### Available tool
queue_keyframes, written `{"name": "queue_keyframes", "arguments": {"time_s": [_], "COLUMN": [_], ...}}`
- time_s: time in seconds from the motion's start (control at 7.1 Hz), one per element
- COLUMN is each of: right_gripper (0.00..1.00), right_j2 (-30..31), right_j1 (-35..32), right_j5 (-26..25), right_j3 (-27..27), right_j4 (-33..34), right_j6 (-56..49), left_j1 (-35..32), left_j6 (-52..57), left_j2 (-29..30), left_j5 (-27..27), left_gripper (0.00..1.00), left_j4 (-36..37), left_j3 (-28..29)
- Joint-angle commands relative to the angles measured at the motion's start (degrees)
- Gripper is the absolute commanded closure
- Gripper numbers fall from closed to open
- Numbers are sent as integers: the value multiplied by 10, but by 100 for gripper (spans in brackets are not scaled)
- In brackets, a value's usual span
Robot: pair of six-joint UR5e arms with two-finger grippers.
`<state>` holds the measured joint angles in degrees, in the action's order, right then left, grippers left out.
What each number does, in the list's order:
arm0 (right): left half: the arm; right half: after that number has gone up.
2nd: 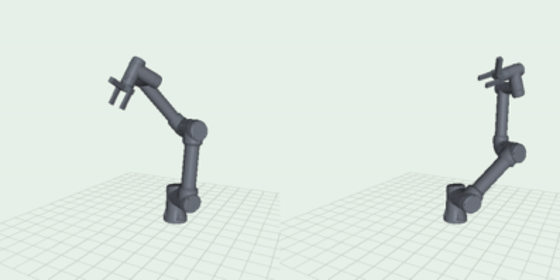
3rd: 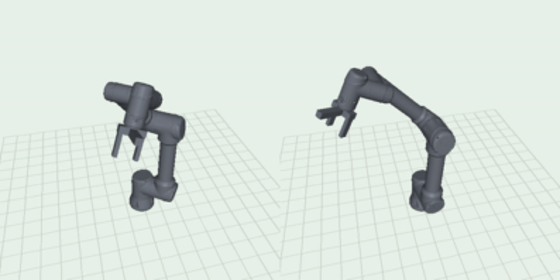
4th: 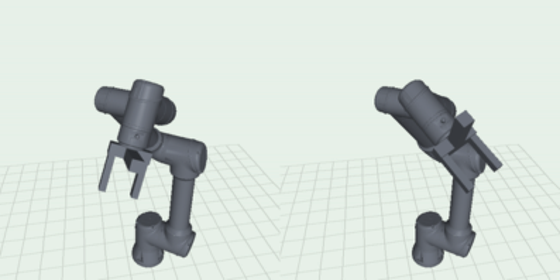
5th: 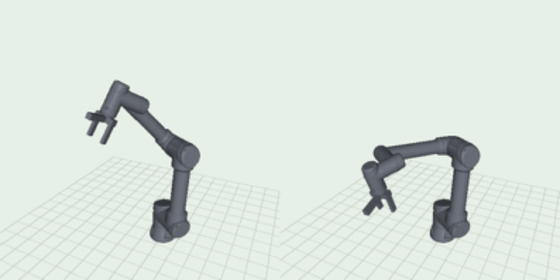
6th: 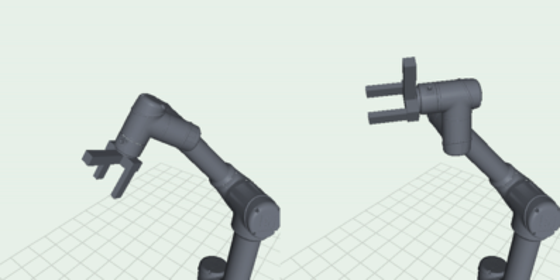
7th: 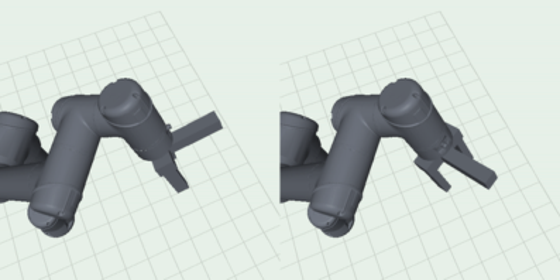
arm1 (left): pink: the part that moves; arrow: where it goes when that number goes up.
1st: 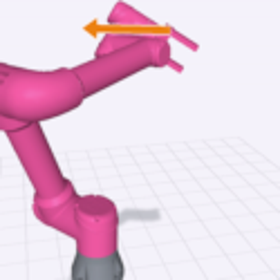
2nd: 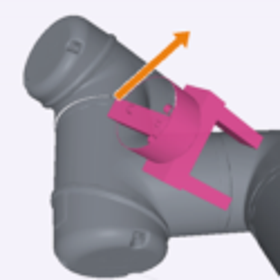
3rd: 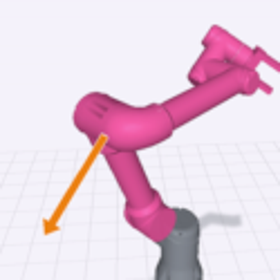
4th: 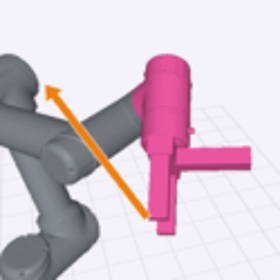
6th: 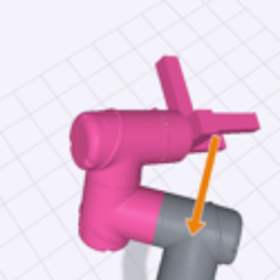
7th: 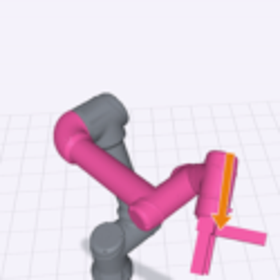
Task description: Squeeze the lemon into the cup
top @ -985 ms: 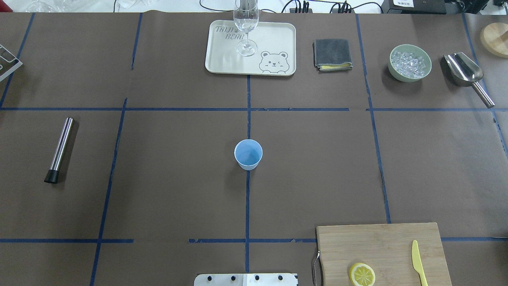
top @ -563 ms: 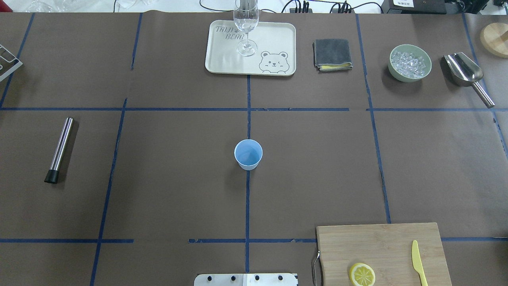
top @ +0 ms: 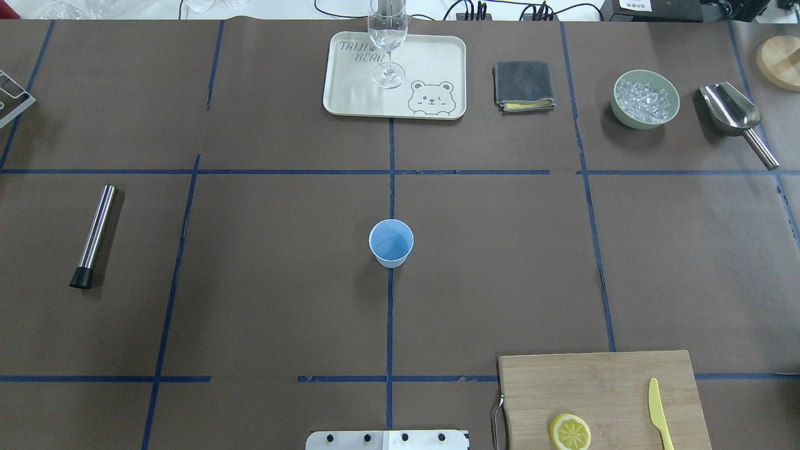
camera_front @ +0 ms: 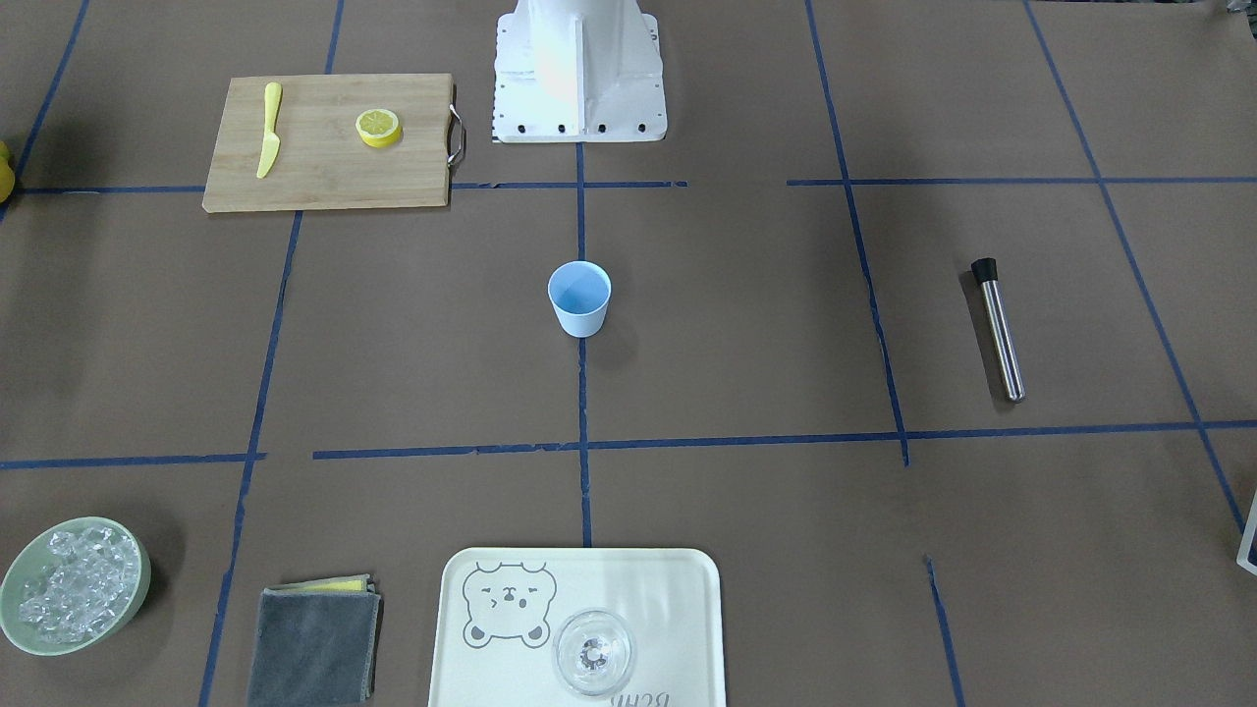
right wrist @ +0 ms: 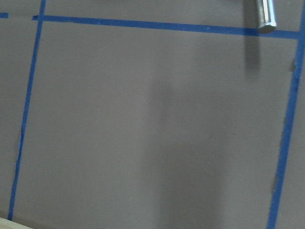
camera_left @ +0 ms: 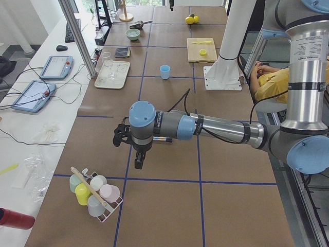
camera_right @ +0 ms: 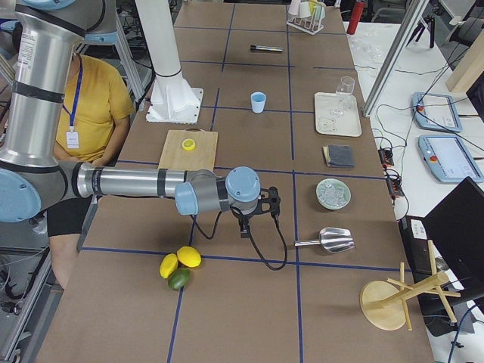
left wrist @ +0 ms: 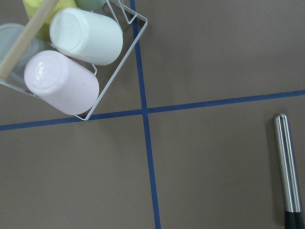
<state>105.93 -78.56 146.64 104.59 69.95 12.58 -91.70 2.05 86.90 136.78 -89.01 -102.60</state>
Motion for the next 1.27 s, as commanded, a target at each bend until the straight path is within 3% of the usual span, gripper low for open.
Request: {"name": "queue_keyframes", "arguments": {"time_s": [0.0, 0.14, 0.28, 0.42, 0.56, 0.7, 0.84, 0.99, 1.13], "right_gripper": [0, 0, 0, 0, 0, 0, 0, 0, 0], "right_j2": [11, 17, 14, 13, 13, 13, 14, 8, -40], "right_j1": [118, 186, 241, 367, 525, 585, 612, 679, 758], "right_j5": [-18, -74, -99, -212, -373, -418, -425, -483, -580], "right_j3": [10, 20, 45, 109, 147, 171, 198, 238, 283], "right_j4": [-163, -210, -213, -213, -213, -208, -196, -141, -17], "right_j6": [219, 266, 369, 513, 625, 687, 713, 764, 800], "left_j1": [0, 0, 0, 0, 0, 0, 1, 1, 0], "left_j6": [-3, -1, 0, 1, 0, 0, -1, -4, -4], "left_j2": [0, 0, 0, 0, 0, 0, 0, -1, -1], "left_j5": [1, 1, 2, 2, 2, 2, 2, 2, 3], "left_gripper": [0, 0, 0, 0, 0, 0, 0, 0, 0], "left_j4": [0, 0, -1, -1, -7, -18, -28, -47, -49], "left_j3": [-6, -5, 1, -4, -9, -13, -4, 5, 3]}}
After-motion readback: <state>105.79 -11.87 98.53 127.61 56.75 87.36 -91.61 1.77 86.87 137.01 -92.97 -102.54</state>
